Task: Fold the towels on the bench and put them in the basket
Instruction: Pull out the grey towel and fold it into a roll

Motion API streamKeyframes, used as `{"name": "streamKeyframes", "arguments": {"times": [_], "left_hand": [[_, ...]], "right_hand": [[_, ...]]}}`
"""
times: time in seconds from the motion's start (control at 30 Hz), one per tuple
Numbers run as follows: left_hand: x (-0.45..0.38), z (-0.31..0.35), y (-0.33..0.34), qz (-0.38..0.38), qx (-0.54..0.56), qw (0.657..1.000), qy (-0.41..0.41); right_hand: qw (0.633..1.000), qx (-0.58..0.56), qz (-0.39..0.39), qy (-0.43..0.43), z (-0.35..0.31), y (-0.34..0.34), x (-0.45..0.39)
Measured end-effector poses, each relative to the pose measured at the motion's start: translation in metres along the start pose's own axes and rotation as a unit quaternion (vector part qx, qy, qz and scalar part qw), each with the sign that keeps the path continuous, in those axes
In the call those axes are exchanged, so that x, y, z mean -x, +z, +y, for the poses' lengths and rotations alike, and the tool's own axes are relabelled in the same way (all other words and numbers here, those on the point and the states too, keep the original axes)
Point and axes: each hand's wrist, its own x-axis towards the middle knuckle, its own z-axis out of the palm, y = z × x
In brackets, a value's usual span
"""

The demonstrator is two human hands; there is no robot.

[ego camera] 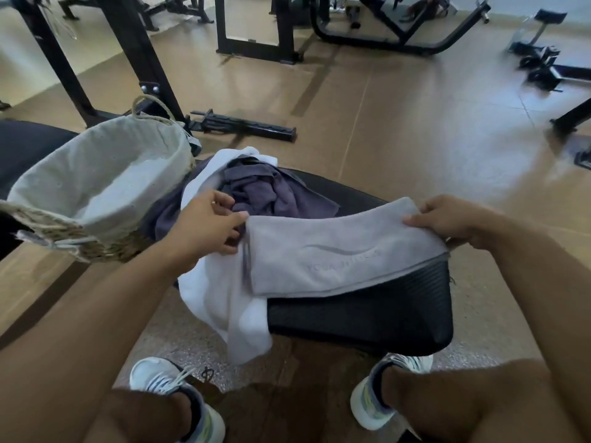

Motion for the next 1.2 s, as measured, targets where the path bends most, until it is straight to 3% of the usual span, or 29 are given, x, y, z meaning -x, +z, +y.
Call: {"name": "streamKeyframes", "arguments": {"times": [0.13, 0.33, 0.5, 0.63, 0.7, 0.83, 1.0, 1.2], "left_hand": [[0.004, -0.004, 0.005, 0.051, -0.177, 0.970, 0.156], [0.031, -0.007, 0.030, -0.055, -0.324, 0.897, 0.295], [0.040, -0.005, 0.033, -0.212, -0.450, 0.807, 0.319], [0.040, -0.011, 0.035, -0.239, -0.507, 0.765, 0.317], [0.040, -0.013, 0.035, -0.236, -0.511, 0.760, 0.326], [0.041, -0.019, 0.032, -0.211, -0.467, 0.775, 0.370], [0.043, -0.027, 0.033, -0.191, -0.466, 0.772, 0.387], [0.042, -0.035, 0.029, -0.179, -0.403, 0.803, 0.401]], "right_hand": [[0.999, 0.019, -0.012, 0.030, 0.004, 0.009, -0.001], [1.000, -0.003, -0.004, 0.027, 0.003, 0.007, 0.000], [0.998, 0.059, 0.020, 0.031, 0.009, 0.005, -0.008], [0.981, 0.159, 0.100, -0.056, 0.000, 0.011, -0.006], [0.973, 0.168, 0.058, -0.147, -0.014, 0.025, 0.008], [0.920, 0.225, -0.064, -0.315, -0.031, 0.068, 0.041], [0.865, 0.281, -0.053, -0.413, -0.026, 0.101, 0.050], [0.873, 0.241, -0.018, -0.424, -0.018, 0.107, 0.046]]}}
